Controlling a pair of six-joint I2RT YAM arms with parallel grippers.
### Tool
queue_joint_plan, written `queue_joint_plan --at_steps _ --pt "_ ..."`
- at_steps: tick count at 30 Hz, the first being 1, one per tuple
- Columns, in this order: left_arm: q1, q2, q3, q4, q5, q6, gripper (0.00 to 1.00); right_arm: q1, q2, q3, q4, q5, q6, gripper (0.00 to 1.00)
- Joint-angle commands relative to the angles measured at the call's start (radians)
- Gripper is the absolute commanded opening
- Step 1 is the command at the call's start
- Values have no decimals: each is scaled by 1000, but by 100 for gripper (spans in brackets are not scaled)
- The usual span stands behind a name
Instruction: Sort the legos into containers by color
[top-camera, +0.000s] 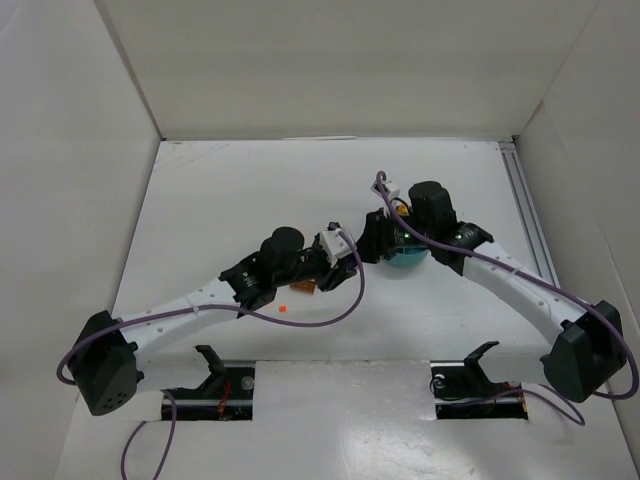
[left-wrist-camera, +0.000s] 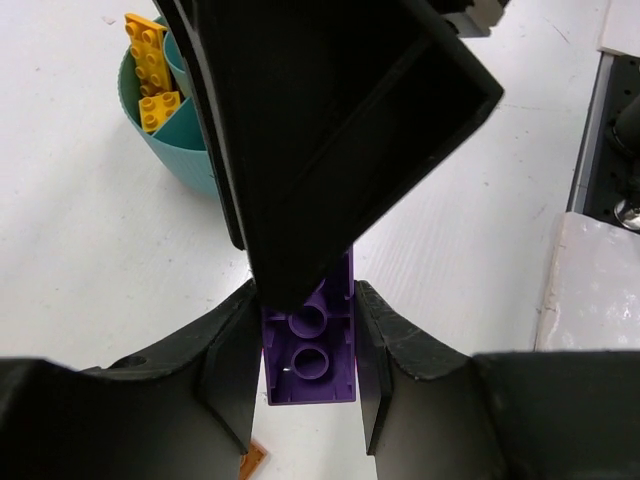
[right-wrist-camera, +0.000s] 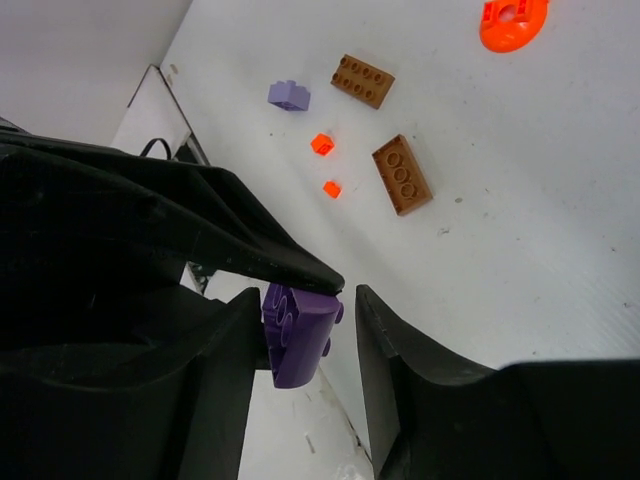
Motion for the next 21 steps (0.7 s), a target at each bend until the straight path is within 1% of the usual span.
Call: queue_joint_plan --at_steps 1,3,6,8,10,11,13,14,15,16,17,18,19,21 --pt "-6 -19 52 31 -27 6 11 13 -22 13 11 8 3 49" --pt "-17 -19 52 40 -37 6 10 13 -22 13 2 8 -8 52" --pt "-17 -19 52 50 -51 6 10 13 -22 13 -21 8 -20 52" --pt "-17 -19 52 50 -62 6 10 13 -22 13 -21 17 -20 48" --pt "-17 -19 52 50 -71 6 10 22 -31 3 -12 17 -20 42" --pt "-17 -19 52 50 -71 6 10 22 -31 3 -3 17 -20 35" --pt "-17 -19 52 50 -82 6 10 22 -41 -6 11 17 -11 26" --pt "-17 -19 52 50 -94 -5 12 22 -41 -6 23 17 -11 22" --pt "-17 -19 52 50 -94 -14 22 22 -50 -6 36 26 -11 14" --pt "-17 -19 52 50 -106 -14 32 22 -50 3 36 26 -34 12" --pt "-17 -19 52 59 -107 -26 45 22 -50 3 36 26 -46 11" --pt "-17 -19 52 59 -116 -39 46 22 -50 3 36 26 -47 9" --pt "-17 -19 52 68 -116 -39 51 4 -59 12 36 26 -80 8" --pt "-17 -19 52 80 -116 -65 67 -19 -71 23 20 69 -108 6"
